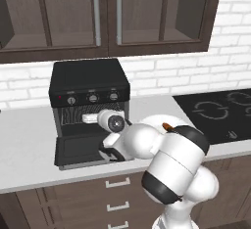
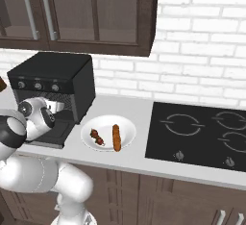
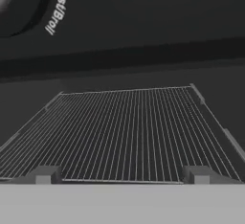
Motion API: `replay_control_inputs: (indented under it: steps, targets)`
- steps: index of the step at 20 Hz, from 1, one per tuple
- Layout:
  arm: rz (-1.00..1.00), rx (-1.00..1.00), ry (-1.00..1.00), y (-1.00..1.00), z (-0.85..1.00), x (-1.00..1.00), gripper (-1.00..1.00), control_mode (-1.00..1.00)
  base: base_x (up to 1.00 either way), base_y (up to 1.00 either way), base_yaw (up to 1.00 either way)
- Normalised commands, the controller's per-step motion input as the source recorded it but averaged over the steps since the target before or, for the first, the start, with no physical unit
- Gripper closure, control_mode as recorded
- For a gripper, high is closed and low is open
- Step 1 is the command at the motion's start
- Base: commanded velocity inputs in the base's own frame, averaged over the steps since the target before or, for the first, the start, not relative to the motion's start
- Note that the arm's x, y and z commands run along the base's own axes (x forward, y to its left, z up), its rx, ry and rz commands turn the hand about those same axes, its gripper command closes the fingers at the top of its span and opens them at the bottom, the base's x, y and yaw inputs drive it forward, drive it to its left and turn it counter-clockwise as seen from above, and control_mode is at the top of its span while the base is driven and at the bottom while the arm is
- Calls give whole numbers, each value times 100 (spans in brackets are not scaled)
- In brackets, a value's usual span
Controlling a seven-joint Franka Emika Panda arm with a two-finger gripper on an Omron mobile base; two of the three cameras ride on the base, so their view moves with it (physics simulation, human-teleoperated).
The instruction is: Pick up the kebab skewer and baguette bread, and place them inside the toaster oven. Close the toaster oven door and start by setting the timer.
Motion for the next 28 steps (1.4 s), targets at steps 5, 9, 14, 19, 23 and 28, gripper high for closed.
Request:
replay_control_inputs:
  steps: [5, 9, 14, 19, 23, 28]
  targets:
    - [0, -5, 6, 0, 0, 34, -100, -100, 0, 0, 0]
    - [0, -2, 5, 0, -19, 26, -100, -100, 0, 0, 0]
    - [0, -1, 1, 0, -35, 6, -100, -100, 0, 0, 0]
    - [0, -1, 0, 7, -14, 13, -100, -100, 0, 0, 0]
    - [0, 0, 0, 11, -8, 17, -100, -100, 0, 0, 0]
    - [0, 0, 0, 7, -13, 5, -100, -100, 0, 0, 0]
